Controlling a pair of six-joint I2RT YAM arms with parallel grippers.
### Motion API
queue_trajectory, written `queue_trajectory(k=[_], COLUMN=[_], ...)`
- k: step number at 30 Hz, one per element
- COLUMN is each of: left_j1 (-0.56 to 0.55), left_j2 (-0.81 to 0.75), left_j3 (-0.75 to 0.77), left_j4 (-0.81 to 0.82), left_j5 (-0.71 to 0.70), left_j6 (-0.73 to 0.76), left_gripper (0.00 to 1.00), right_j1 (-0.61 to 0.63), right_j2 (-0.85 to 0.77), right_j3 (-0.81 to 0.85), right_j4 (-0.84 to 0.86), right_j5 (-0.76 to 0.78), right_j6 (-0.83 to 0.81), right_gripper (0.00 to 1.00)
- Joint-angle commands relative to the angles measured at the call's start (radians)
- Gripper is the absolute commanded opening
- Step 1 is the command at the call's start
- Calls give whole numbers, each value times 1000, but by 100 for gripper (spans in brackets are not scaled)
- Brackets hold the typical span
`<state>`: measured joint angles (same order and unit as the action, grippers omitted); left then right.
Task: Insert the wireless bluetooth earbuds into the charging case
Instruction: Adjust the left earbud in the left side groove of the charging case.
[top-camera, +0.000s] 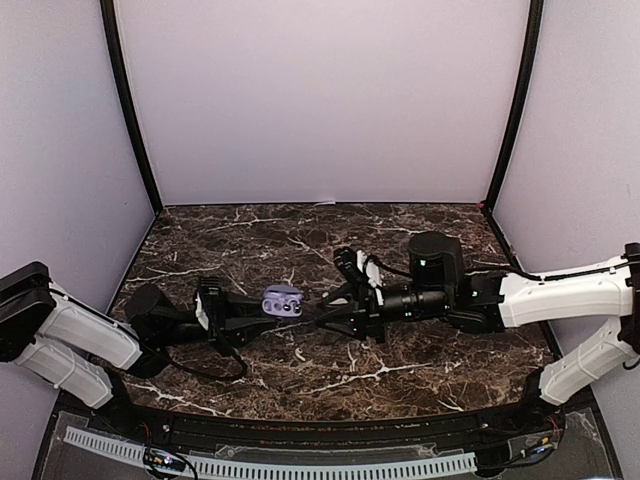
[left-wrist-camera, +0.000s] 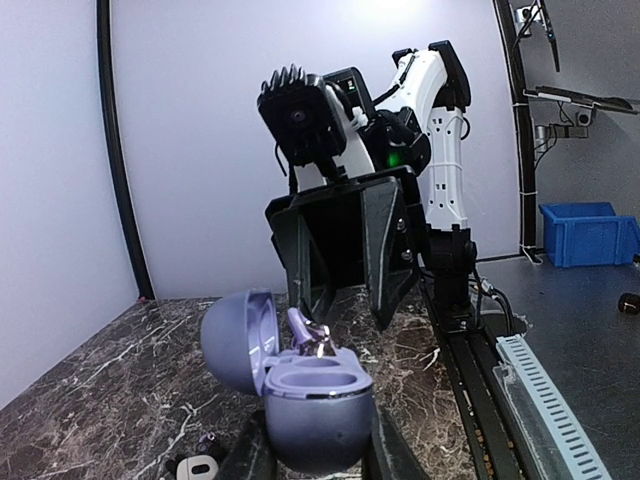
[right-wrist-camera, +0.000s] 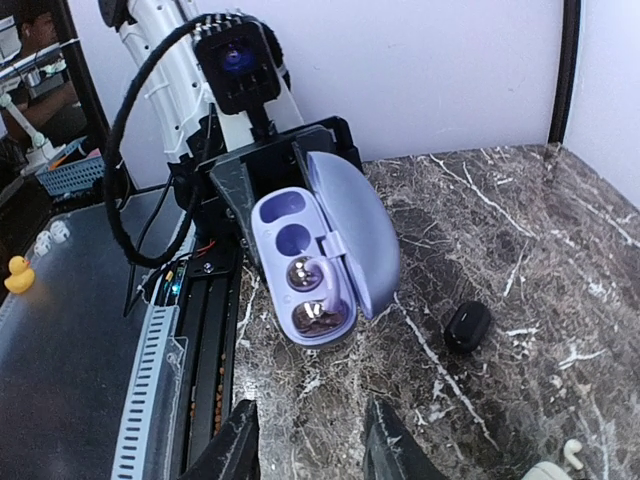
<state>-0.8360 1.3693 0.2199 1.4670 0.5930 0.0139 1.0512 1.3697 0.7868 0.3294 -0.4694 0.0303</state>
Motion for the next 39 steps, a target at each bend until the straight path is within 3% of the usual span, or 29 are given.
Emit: queue_trajectory(k=[1, 8, 16, 23, 39], left_j1=[-5, -5, -5, -5, -5], left_j2=[-49, -42, -45, -56, -67], left_j3=[25, 16, 19, 18, 22], left_j4=[-100, -115, -161, -197, -233], left_j5=[25, 39, 55, 56, 50], left_j6=[67, 104, 151, 174, 194], left_gripper=[1, 1, 1, 1, 1], right_j1=[-2, -2, 33, 75, 96], right_j2=[-73, -45, -4, 53, 103], right_j3=[-4, 119, 214, 275, 315], right_j4=[-53, -276, -394, -436, -455], right_j5=[27, 25, 75, 138, 165], right_j6=[-158, -250, -342, -388, -391], right_gripper=[35, 29, 27, 23, 25])
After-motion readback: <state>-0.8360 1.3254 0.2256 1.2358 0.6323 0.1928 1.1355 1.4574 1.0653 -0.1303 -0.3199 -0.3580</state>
